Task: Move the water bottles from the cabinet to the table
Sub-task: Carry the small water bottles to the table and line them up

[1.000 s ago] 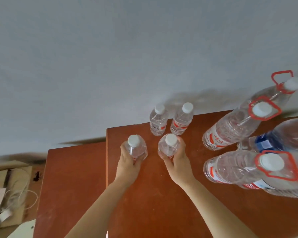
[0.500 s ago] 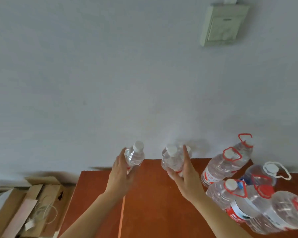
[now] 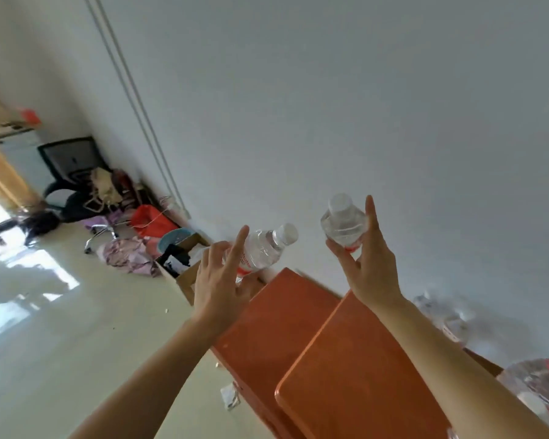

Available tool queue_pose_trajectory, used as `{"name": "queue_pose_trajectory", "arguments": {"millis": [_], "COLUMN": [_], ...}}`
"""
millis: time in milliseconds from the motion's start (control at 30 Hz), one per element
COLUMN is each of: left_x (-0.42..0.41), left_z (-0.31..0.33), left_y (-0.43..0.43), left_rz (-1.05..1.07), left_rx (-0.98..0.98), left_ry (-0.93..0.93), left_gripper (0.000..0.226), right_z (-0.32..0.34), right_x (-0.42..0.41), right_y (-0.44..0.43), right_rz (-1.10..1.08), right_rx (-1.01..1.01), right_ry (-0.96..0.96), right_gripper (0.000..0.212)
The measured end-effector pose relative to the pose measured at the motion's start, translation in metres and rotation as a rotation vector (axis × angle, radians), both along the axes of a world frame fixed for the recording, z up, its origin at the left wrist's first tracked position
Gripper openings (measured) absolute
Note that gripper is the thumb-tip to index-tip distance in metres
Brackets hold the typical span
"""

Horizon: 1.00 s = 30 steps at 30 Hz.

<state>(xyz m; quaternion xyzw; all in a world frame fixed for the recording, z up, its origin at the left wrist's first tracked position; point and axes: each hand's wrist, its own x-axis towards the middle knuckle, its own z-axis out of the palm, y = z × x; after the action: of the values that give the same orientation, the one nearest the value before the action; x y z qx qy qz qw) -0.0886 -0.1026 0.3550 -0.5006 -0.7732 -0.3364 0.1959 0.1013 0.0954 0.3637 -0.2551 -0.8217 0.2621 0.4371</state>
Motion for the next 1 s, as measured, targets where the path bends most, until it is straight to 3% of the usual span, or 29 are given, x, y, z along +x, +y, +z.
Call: {"name": "queue_pose_trajectory", "arguments": {"millis": [300, 467, 700, 1000], "left_x": [-0.029, -0.024, -0.008, 0.003], "left_z": [0.037, 0.046, 0.055, 0.051], "left_y": [-0.26, -0.418, -0.67, -0.851], "left_rz": [0.59, 0.872, 1.257, 1.555], "left_rx": [0.042, 0.1, 0.105, 0.097], "left_ry": [0.029, 0.075, 0.097, 0.1], "left_gripper": [0.091, 0.087, 0.084, 0.082], "right_z": [0.033, 0.057, 0.085, 0.07], "right_x": [-0.152, -0.229, -0.308, -0.362], "right_y": [-0.178, -0.32, -0.586, -0.824], "right_rz": [0.484, 0.704, 1.043, 1.35], "right_rx": [0.024, -0.027, -0.023, -0.029], "right_ry": [0.092, 0.087, 0.11, 0.064], "right_gripper": [0.093, 0.095, 0.093, 0.094]}}
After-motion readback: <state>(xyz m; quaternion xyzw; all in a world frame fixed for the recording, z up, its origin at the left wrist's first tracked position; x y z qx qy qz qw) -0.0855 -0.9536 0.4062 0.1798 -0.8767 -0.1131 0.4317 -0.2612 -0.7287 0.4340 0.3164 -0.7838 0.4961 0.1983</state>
